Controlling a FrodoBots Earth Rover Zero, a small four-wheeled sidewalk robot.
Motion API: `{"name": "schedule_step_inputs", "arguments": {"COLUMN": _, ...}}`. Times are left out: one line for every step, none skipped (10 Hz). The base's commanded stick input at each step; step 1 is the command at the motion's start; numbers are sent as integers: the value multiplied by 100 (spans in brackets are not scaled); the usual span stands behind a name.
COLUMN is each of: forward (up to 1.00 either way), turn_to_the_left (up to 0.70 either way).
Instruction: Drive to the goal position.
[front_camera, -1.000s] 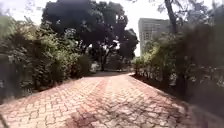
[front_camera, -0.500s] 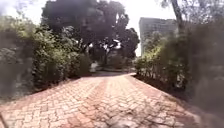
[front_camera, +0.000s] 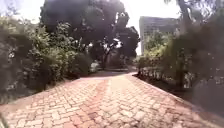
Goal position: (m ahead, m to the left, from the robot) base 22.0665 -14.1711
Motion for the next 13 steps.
{"name": "schedule_step_inputs", "arguments": {"forward": 70, "turn_to_the_left": 0}}
{"name": "schedule_step_inputs", "arguments": {"forward": 70, "turn_to_the_left": 0}}
{"name": "schedule_step_inputs", "arguments": {"forward": 70, "turn_to_the_left": 0}}
{"name": "schedule_step_inputs", "arguments": {"forward": 70, "turn_to_the_left": 0}}
{"name": "schedule_step_inputs", "arguments": {"forward": 70, "turn_to_the_left": 0}}
{"name": "schedule_step_inputs", "arguments": {"forward": 70, "turn_to_the_left": 0}}
{"name": "schedule_step_inputs", "arguments": {"forward": 70, "turn_to_the_left": 0}}
{"name": "schedule_step_inputs", "arguments": {"forward": 70, "turn_to_the_left": 0}}
{"name": "schedule_step_inputs", "arguments": {"forward": 70, "turn_to_the_left": 0}}
{"name": "schedule_step_inputs", "arguments": {"forward": 70, "turn_to_the_left": 0}}
{"name": "schedule_step_inputs", "arguments": {"forward": 70, "turn_to_the_left": 0}}
{"name": "schedule_step_inputs", "arguments": {"forward": 70, "turn_to_the_left": 0}}
{"name": "schedule_step_inputs", "arguments": {"forward": 70, "turn_to_the_left": 0}}
